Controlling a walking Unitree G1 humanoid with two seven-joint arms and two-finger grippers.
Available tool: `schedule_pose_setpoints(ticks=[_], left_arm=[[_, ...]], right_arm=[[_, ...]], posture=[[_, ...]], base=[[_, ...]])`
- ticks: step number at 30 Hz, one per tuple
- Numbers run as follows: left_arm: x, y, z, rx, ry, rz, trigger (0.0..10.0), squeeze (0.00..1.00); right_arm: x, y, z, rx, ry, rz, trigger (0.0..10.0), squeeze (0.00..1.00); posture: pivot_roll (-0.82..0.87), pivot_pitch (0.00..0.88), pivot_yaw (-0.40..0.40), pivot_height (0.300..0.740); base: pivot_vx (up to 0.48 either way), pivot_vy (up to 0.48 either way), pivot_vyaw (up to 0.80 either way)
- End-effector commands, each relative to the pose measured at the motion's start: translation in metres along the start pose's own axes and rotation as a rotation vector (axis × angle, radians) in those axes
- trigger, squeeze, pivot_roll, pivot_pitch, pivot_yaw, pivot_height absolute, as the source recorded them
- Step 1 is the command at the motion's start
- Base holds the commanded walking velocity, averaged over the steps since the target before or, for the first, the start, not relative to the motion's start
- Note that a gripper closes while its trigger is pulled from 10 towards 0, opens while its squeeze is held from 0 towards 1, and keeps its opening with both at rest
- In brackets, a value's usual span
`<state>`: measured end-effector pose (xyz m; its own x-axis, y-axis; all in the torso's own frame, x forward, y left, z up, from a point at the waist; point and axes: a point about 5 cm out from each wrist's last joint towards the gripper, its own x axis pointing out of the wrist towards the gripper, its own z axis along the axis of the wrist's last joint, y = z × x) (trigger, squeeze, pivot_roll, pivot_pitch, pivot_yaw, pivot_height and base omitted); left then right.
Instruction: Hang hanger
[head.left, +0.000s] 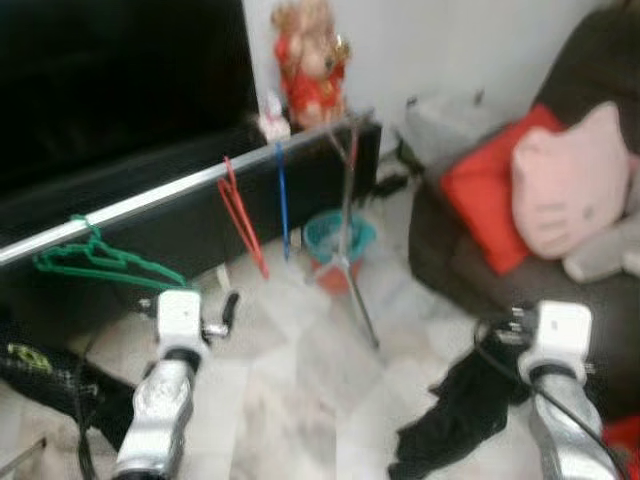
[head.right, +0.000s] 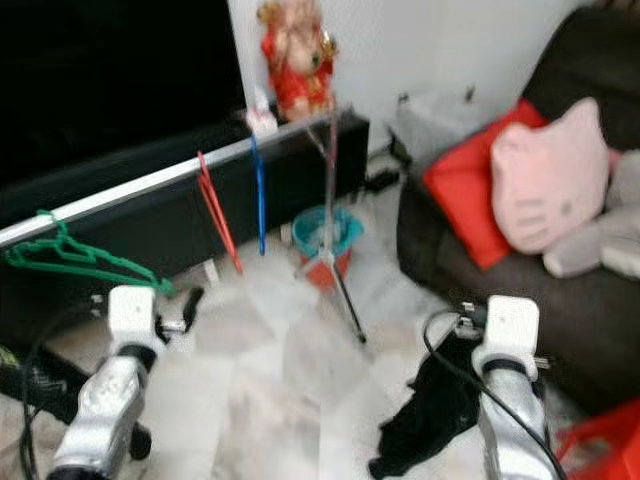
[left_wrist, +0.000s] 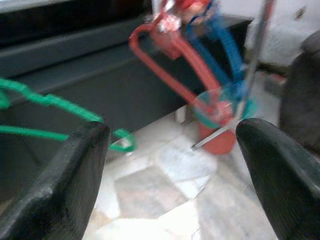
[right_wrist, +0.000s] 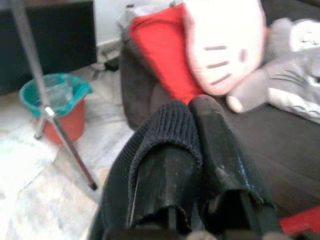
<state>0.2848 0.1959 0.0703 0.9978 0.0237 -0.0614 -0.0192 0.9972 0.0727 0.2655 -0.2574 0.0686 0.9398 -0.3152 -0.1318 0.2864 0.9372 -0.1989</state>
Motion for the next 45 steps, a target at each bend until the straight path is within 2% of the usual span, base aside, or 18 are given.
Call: schedule_pose_setpoints(ticks=[1,26,45], left_arm=[[0.002,-0.005,0.003,-0.010,-0.015,-0.015,10.0,0.00],[0.006,-0.003,0.011,-0.005,-0.043,-0.007,10.0,0.00],[0.003,0.001,0.014,-0.010,-0.061,0.030,10.0,0.00]], right_arm=[[0.001,-0.006,0.006,0.001,-0.034,-0.020,10.0,0.00],[-0.001,-0.003,0.005,0.008,-0.035,-0.022,10.0,0.00],[0.000,-0.003,0.005,0.005,-0.035,-0.012,10.0,0.00]], posture=[[-0.04,0.000,0.034,0.740],[-0.03,0.000,0.037,0.740],[-0.02,0.000,0.026,0.740]], base=[[0.330,0.000,0.00],[0.333,0.000,0.00],[0.311,0.000,0.00]])
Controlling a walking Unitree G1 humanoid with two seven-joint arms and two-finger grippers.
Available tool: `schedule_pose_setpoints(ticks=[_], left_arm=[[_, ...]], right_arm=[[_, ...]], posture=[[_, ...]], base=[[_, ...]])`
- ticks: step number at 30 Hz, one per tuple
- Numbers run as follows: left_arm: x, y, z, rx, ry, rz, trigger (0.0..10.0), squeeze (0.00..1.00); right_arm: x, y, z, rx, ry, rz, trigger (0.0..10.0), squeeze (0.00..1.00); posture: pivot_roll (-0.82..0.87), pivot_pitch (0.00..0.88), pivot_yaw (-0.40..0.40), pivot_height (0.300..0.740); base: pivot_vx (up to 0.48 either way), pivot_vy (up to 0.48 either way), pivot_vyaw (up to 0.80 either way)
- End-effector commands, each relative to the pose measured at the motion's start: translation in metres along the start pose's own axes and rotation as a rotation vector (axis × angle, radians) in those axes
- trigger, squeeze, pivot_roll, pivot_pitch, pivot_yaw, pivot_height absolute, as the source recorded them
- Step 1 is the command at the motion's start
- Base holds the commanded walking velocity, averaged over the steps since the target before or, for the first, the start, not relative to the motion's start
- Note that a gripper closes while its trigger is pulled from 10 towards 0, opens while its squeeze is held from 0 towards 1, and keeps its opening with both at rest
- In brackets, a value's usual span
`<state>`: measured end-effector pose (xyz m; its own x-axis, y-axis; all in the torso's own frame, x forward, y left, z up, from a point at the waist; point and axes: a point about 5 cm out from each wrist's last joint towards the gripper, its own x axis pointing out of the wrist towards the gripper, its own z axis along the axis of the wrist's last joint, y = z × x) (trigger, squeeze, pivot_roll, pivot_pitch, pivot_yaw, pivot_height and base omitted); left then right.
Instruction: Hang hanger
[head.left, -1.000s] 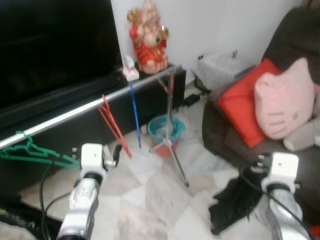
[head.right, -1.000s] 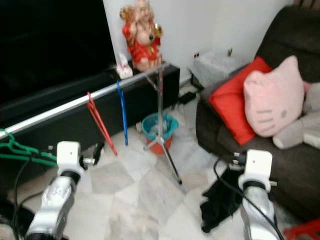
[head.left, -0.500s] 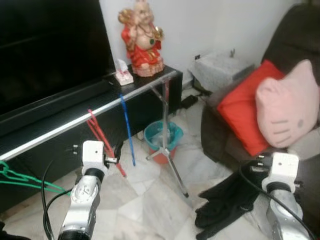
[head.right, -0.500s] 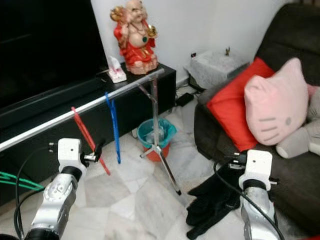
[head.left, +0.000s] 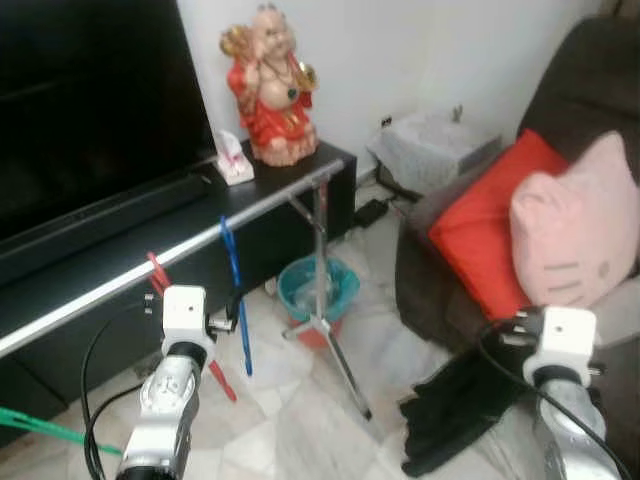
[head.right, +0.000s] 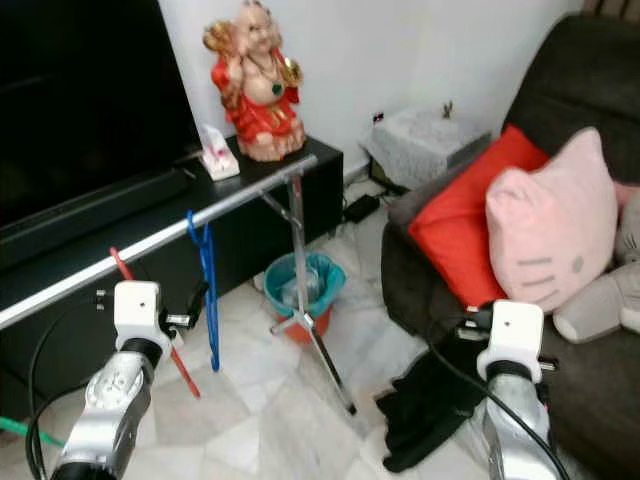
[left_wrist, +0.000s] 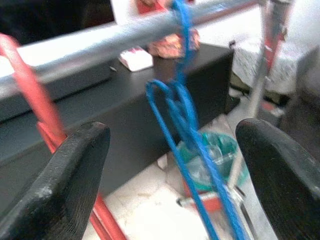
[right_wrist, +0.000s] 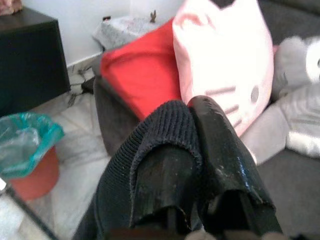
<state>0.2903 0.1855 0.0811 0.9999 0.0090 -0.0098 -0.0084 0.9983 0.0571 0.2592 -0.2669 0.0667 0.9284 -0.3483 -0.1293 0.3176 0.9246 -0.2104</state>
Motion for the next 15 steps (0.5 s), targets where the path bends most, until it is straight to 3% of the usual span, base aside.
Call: schedule_pose_setpoints(ticks=[1,8,15], left_arm=[[-0.002,0.011,0.003,0.006,-0.012,0.042,10.0,0.00],[-0.009,0.011,0.005,-0.017,-0.011,0.046,10.0,0.00],[-0.020,0.012,0.012,0.016,-0.010,0.002,10.0,0.00]], right_arm=[[0.003,0.008,0.010,0.012,-0.040,0.023,10.0,0.00],[0.004,0.009,0.009,0.010,-0.039,0.030,10.0,0.00],[0.006,0.010,0.011,0.006,-0.042,0.039,10.0,0.00]], posture=[[-0.02,0.000,0.026,0.740],[-0.01,0.000,0.020,0.740],[0.00,0.000,0.017,0.740]], base=[[0.000,0.000,0.00],[0.000,0.000,0.00],[0.000,0.000,0.00]])
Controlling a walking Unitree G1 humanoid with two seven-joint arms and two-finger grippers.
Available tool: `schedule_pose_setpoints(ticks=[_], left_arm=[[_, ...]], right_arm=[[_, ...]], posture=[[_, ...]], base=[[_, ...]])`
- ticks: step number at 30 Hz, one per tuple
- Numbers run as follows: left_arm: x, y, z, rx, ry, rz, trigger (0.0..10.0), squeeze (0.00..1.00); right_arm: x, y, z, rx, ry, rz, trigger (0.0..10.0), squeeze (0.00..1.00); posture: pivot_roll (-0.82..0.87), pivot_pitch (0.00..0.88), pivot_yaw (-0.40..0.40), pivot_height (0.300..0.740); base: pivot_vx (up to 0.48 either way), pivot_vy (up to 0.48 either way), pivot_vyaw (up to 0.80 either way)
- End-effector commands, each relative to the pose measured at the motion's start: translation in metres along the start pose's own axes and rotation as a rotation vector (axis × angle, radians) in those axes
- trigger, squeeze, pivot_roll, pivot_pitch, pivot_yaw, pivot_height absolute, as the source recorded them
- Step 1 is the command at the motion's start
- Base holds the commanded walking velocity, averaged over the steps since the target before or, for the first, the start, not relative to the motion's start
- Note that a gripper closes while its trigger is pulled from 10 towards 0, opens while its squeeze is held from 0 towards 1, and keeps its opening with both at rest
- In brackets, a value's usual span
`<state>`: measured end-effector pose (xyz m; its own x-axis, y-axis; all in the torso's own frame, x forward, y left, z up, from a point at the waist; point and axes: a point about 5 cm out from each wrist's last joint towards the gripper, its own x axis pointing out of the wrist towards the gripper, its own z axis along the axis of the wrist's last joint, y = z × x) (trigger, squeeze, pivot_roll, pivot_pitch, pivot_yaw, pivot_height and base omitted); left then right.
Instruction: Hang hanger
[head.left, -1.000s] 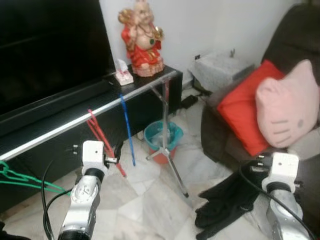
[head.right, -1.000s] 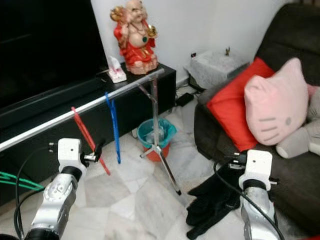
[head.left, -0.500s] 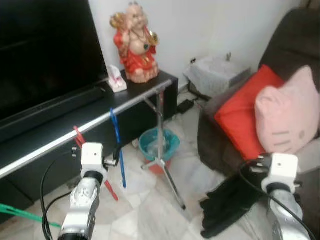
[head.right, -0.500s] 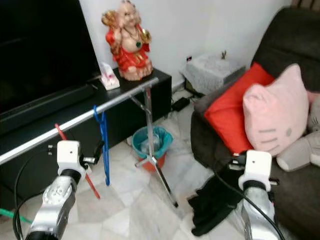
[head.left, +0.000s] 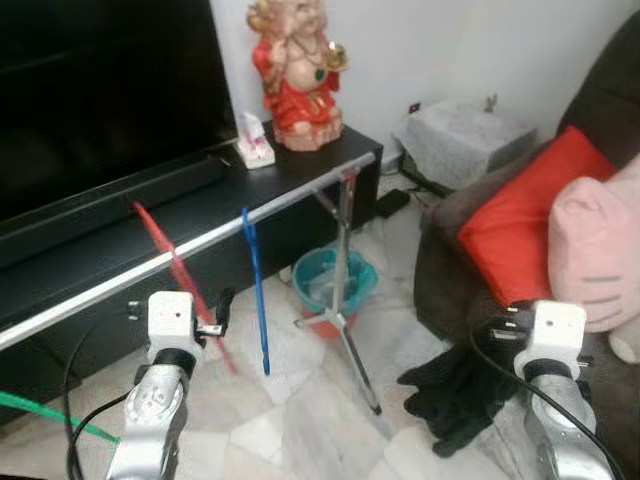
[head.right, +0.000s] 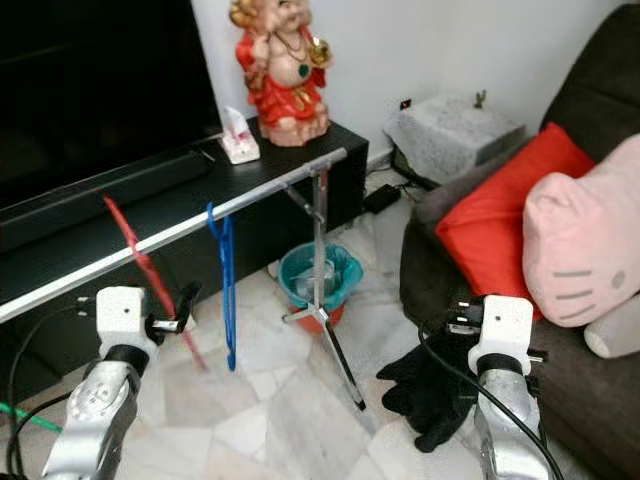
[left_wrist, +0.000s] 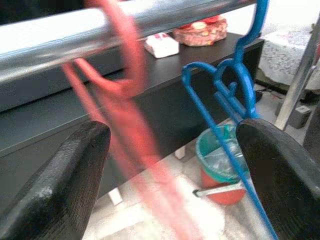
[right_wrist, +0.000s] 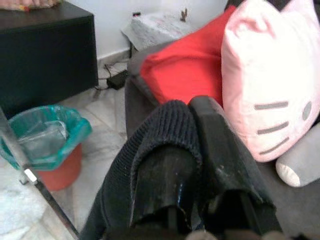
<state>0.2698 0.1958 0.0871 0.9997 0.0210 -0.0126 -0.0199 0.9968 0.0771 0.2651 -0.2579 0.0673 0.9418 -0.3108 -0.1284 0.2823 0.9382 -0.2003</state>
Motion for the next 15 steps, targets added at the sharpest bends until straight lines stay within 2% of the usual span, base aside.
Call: schedule_pose_setpoints(ticks=[1,15], left_arm=[[-0.0003,0.0014,0.0065,-0.003,-0.013,-0.011,10.0,0.00],[-0.0016,0.0024,0.0076,0.007,-0.011,-0.015,10.0,0.00]], right_arm=[[0.0034,-0.0006,0.0074,0.000,-0.033,0.000,10.0,0.00],[0.0036,-0.0001,0.0078,0.000,-0.034,0.002,10.0,0.00]], posture=[[0.00,0.000,0.017,0.740],[0.00,0.000,0.017,0.740]], base=[[0.000,0.000,0.00],[0.000,0.000,0.00]])
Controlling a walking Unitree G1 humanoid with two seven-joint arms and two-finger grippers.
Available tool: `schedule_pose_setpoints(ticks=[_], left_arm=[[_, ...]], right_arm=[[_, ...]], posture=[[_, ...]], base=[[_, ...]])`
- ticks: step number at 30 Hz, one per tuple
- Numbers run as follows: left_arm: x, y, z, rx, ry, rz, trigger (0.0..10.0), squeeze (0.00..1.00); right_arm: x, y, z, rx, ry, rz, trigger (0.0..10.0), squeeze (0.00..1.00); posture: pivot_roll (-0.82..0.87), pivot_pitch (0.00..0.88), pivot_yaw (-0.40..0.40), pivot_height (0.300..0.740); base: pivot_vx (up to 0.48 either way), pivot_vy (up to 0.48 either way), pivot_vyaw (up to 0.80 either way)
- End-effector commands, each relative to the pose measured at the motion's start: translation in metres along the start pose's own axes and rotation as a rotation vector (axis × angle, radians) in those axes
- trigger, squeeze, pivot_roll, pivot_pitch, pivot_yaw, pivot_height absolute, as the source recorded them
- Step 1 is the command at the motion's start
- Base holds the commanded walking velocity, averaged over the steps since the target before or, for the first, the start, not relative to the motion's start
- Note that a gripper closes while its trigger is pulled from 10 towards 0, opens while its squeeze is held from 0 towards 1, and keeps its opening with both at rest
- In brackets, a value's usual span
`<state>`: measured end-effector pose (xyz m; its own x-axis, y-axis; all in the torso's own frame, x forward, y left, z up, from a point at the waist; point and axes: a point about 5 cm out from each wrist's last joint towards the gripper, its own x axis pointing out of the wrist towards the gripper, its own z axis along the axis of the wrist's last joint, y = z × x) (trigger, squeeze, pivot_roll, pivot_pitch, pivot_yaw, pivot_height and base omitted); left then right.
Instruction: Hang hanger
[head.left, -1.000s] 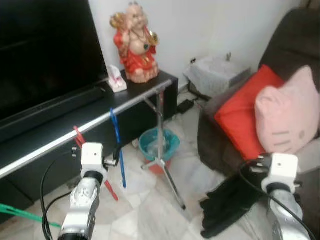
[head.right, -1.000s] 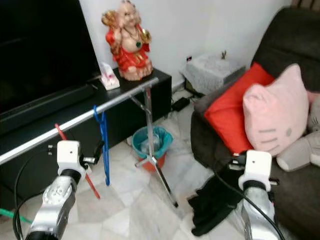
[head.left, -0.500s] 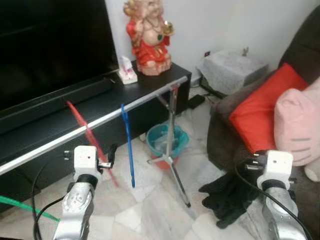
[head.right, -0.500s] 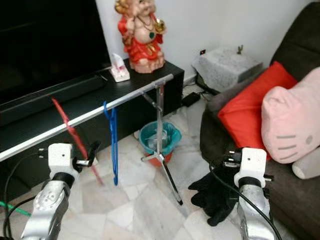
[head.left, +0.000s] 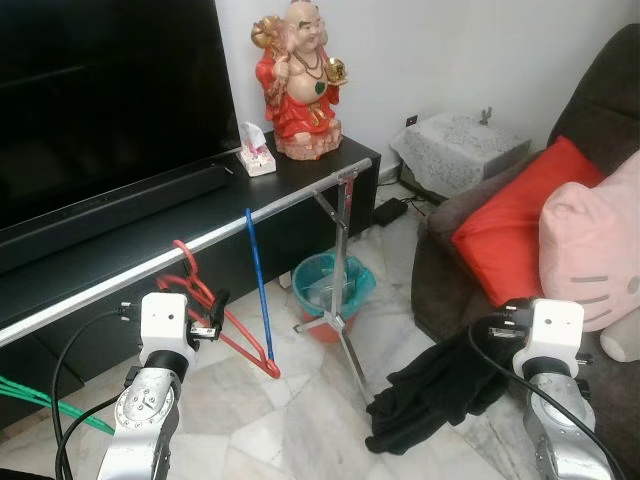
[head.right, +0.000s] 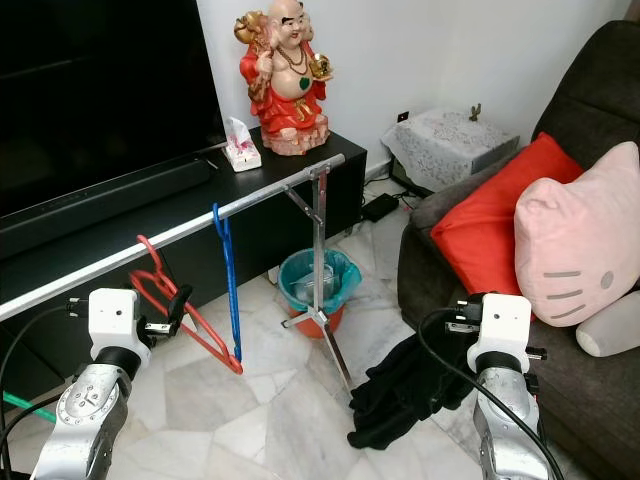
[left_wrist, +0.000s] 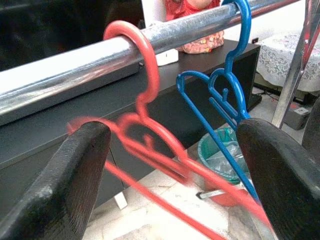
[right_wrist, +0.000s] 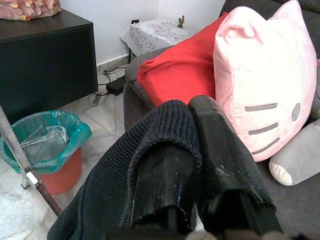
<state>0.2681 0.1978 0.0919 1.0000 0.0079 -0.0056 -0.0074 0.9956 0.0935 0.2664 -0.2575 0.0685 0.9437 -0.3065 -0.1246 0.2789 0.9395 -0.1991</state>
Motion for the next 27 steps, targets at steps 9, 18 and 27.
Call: schedule_pose_setpoints(ticks=[9,18,27], left_arm=[[0.000,0.000,0.003,-0.010,-0.003,-0.003,10.0,0.00],[-0.002,0.001,0.005,-0.002,0.005,-0.007,10.0,0.00],[0.055,-0.005,0.020,-0.054,0.163,0.094,10.0,0.00]], right_arm=[[0.003,-0.001,0.006,-0.001,-0.029,-0.002,10.0,0.00],[0.003,0.000,0.007,-0.001,-0.030,0.000,10.0,0.00],[0.007,0.001,0.011,-0.006,-0.036,0.018,10.0,0.00]], posture=[[0.00,0.000,0.017,0.740],[0.00,0.000,0.017,0.740],[0.00,0.000,0.005,0.740]], base=[[0.000,0.000,0.00],[0.000,0.000,0.00],[0.000,0.000,0.00]])
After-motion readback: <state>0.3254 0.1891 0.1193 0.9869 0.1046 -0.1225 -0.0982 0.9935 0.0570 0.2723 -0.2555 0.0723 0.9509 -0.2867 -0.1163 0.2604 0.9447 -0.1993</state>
